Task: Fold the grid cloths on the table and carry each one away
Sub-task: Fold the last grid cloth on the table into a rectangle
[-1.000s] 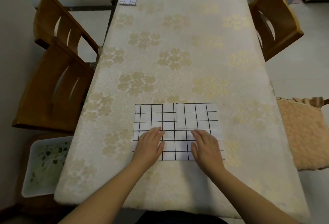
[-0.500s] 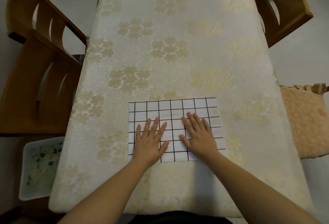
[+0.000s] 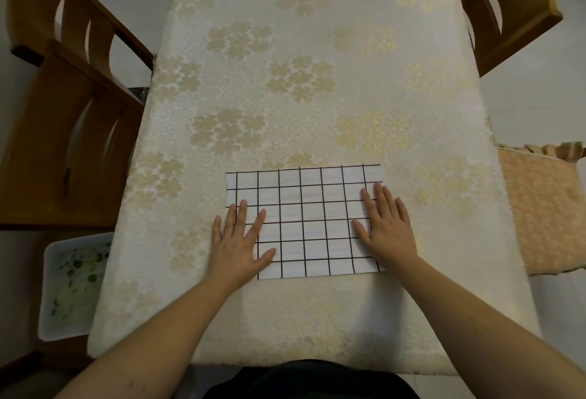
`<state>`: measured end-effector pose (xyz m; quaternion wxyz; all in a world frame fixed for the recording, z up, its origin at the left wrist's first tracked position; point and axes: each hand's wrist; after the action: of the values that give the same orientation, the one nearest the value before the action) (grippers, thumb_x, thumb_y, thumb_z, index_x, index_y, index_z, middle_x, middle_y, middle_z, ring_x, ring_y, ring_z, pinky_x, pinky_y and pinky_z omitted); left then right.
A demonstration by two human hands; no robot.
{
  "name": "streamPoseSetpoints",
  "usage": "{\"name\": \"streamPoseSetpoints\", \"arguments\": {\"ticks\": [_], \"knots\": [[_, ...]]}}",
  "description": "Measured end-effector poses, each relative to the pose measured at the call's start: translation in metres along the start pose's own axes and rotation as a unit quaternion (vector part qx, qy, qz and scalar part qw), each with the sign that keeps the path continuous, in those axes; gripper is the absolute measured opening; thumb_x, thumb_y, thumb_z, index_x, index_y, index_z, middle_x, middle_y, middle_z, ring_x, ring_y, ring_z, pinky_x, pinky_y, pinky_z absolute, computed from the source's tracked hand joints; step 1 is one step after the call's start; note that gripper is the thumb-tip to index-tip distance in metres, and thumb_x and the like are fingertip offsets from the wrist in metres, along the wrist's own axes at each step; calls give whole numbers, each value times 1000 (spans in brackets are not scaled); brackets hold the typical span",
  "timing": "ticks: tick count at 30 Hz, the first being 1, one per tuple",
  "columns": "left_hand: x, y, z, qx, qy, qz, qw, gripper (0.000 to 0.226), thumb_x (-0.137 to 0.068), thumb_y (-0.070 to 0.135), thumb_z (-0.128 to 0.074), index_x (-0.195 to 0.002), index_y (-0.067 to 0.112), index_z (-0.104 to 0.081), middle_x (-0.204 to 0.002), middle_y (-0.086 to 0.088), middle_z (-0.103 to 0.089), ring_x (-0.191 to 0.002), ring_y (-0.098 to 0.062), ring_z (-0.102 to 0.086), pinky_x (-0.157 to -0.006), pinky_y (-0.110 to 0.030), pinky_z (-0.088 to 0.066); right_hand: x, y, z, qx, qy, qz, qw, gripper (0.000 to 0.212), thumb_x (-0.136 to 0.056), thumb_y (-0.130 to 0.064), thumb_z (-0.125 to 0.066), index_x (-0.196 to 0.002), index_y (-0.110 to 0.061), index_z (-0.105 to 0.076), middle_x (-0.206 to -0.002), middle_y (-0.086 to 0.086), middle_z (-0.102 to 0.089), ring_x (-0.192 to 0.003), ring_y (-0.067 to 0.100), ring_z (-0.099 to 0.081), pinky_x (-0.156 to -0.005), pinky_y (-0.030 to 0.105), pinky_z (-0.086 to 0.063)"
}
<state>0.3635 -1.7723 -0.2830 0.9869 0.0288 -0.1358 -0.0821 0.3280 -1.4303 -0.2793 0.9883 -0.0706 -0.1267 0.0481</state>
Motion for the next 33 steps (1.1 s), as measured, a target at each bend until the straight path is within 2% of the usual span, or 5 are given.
{"name": "streamPoseSetpoints", "arguments": {"ticks": [7, 11, 16, 26, 33], "knots": [[-2, -2, 12, 75, -39, 14, 996, 82, -83, 81, -4, -153, 39, 6, -160, 4, 24, -147, -16, 23, -119, -50, 9, 1, -5, 8, -11, 1, -15, 1000, 74, -91, -64, -8, -156, -27, -2, -163, -1, 6, -150, 14, 6, -119, 35, 8], [9, -5, 24, 205, 63, 120, 969, 69, -91, 60, -32, -151, 25, -29, -161, -4, -18, -148, -24, -16, -118, -47, -16, 26, -27, 2, -19, 45, 17, 999, 66, -98, -51, -18, -155, -21, -8, -163, 0, -3, -150, 15, -1, -120, 34, 5], [41, 9, 35, 431, 128, 300, 842, 33, -96, 22, -55, -128, 16, -55, -128, -5, -52, -111, -21, -57, -93, -34, -48, 60, -67, -13, -37, 26, 103, 994, 60, -101, -44, -25, -154, -17, -19, -161, 3, -16, -149, 19, -11, -120, 35, -2], [70, 12, 30, 621, 93, 456, 630, 32, -89, 8, -67, -119, 15, -55, -112, -3, -50, -77, -14, -58, -83, -35, -56, 83, -94, -20, -27, -23, 136, 990, 59, -98, -48, -29, -145, -14, -43, -152, 6, -41, -142, 24, -34, -115, 37, -19], [67, 7, 40, 484, -27, 426, 764, 54, -91, 27, -66, -137, 5, -47, -130, -13, -56, -112, -30, -58, -85, -32, -46, 82, -96, -19, -46, -45, 140, 988, 64, -98, -48, -17, -149, -15, -36, -157, 6, -31, -147, 24, -24, -119, 39, -20]]}}
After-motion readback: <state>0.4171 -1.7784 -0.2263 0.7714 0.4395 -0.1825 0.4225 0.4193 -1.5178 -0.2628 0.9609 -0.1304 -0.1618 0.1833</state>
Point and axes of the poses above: each hand's wrist, its own x-axis away from the middle knuckle, its own z-axis out of the back of the hand, y = z × x
